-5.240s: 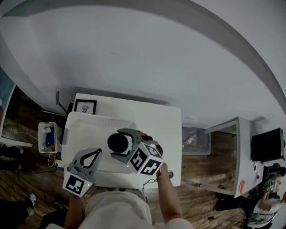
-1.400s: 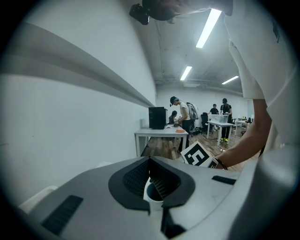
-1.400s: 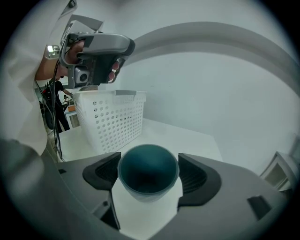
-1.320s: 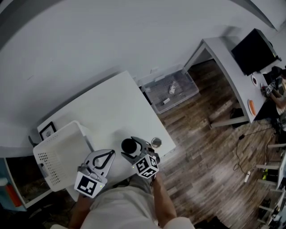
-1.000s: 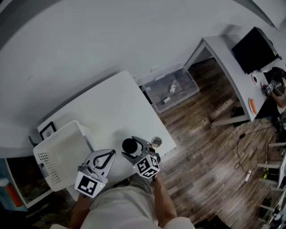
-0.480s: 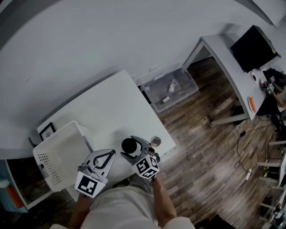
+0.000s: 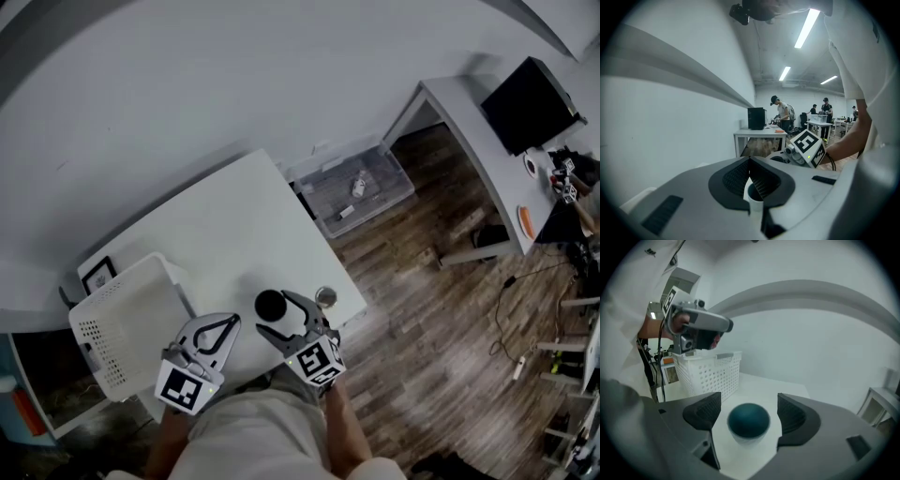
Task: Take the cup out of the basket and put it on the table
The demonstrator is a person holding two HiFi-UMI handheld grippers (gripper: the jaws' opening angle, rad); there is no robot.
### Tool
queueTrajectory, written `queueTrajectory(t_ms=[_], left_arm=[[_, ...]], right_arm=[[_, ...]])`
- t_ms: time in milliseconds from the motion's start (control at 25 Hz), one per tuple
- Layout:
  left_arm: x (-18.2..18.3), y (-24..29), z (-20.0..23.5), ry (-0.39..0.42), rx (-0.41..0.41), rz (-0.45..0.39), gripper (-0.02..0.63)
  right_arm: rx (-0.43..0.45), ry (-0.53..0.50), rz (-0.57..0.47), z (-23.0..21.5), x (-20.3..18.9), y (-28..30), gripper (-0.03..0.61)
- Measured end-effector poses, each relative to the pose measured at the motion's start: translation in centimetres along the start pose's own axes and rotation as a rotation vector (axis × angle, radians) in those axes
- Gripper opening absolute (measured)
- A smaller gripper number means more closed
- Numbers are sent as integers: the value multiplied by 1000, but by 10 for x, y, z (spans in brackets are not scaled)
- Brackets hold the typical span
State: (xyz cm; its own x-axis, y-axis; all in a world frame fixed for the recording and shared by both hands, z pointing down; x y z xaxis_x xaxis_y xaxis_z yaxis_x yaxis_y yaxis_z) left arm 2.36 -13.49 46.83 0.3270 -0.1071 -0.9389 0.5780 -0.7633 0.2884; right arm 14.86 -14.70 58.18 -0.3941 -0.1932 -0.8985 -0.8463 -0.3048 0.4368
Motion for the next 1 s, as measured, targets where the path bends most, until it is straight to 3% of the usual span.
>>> queueTrajectory(t_ms=[240, 320, 480, 560, 640, 680, 1000], left_arm=[[3, -5, 5, -64, 12, -36, 2], [4, -7, 5, -113, 18, -41, 2], [7, -13, 5, -138, 8, -68, 2], [9, -15, 5, -162, 4, -85, 2], [11, -18, 4, -170, -6, -99, 2], [13, -19, 3, -172, -12, -108, 2], [22, -28, -2, -181, -65, -166, 2]], right_arm=[[-10, -21, -149, 13, 50, -44, 355], [-17, -34, -181, 17, 63, -55, 305], [-42, -53, -166, 29, 78, -71, 190], [-89, -23, -282, 32, 90, -78, 102], [-142, 26, -468, 33, 107, -83, 50], [-151, 36, -500, 35, 110, -85, 36], [-183, 18, -493, 46, 109, -98, 9]])
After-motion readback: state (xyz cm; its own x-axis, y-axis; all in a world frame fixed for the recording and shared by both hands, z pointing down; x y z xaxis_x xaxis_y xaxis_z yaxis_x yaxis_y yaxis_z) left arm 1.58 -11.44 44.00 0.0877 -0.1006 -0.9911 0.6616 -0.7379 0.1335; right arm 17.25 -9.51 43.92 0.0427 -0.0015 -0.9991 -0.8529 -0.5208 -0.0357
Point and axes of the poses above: the fingertips, and each gripper's own axes: y forward along the fingers, z to its left, x out of its top, the point moved 6 cm from there along -y, backward along the fingers, and after that the axes turned 15 degrees about x, right-handed, at the moved point
